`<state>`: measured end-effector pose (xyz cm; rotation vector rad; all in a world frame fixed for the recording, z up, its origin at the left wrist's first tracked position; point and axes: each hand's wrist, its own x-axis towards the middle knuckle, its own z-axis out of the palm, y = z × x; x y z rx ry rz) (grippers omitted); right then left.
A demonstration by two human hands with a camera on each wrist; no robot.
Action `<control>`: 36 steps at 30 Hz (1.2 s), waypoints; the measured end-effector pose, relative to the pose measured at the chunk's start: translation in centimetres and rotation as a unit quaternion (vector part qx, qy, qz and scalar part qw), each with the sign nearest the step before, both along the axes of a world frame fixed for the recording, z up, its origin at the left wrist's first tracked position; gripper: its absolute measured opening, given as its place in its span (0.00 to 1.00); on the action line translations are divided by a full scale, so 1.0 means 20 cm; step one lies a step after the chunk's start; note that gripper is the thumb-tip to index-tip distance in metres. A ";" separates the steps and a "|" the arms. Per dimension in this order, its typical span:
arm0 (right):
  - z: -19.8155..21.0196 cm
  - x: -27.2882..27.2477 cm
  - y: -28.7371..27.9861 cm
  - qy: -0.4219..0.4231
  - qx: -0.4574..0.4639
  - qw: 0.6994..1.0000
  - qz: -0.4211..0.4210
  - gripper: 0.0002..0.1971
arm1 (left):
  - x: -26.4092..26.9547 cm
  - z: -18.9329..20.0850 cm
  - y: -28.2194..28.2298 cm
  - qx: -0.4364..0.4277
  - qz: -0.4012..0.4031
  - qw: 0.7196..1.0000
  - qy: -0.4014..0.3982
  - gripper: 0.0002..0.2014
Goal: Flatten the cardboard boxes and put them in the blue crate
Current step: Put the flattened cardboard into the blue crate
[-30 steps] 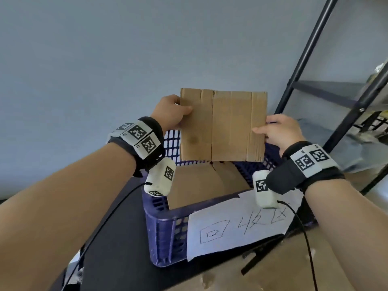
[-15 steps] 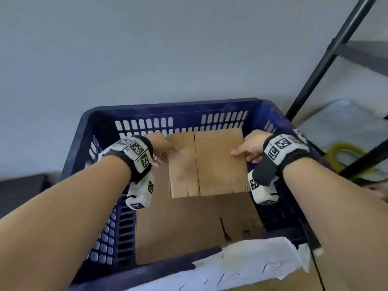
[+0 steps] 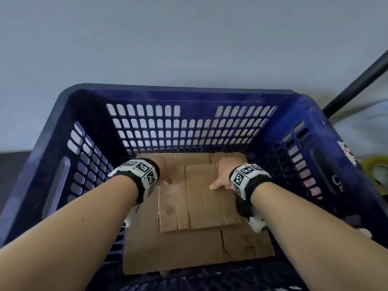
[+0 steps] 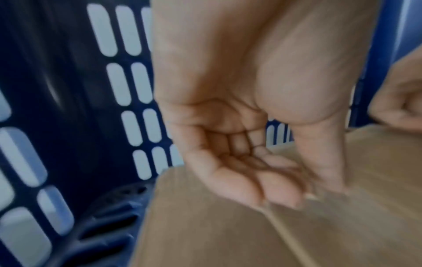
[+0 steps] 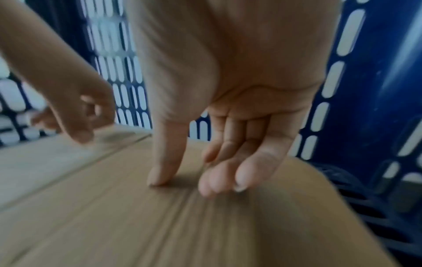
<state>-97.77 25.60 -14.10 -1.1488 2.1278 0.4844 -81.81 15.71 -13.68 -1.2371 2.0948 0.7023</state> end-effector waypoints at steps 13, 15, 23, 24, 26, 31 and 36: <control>-0.28 0.08 -0.12 -0.009 0.080 0.989 0.127 0.40 | -0.04 -0.16 0.00 0.033 -0.118 0.992 0.005 0.19; -0.30 0.08 -0.11 -0.005 0.085 0.988 0.126 0.46 | -0.06 -0.17 0.00 0.022 -0.130 0.991 -0.007 0.22; -0.18 0.11 -0.07 -0.015 0.061 0.992 0.113 0.27 | -0.06 -0.16 0.02 0.009 -0.138 0.990 -0.020 0.27; -0.15 0.11 -0.07 -0.013 0.057 0.992 0.113 0.24 | -0.05 -0.15 0.02 0.011 -0.142 0.990 -0.018 0.26; -0.08 0.12 -0.06 -0.018 0.037 0.993 0.115 0.21 | -0.05 -0.10 0.04 0.001 -0.153 0.988 -0.008 0.24; 0.12 0.12 -0.07 0.010 -0.079 0.992 0.096 0.14 | -0.05 0.09 0.03 -0.078 -0.144 0.984 0.068 0.18; 0.36 0.14 -0.05 0.033 -0.162 0.982 0.095 0.14 | -0.03 0.31 0.04 -0.148 -0.116 0.975 0.118 0.13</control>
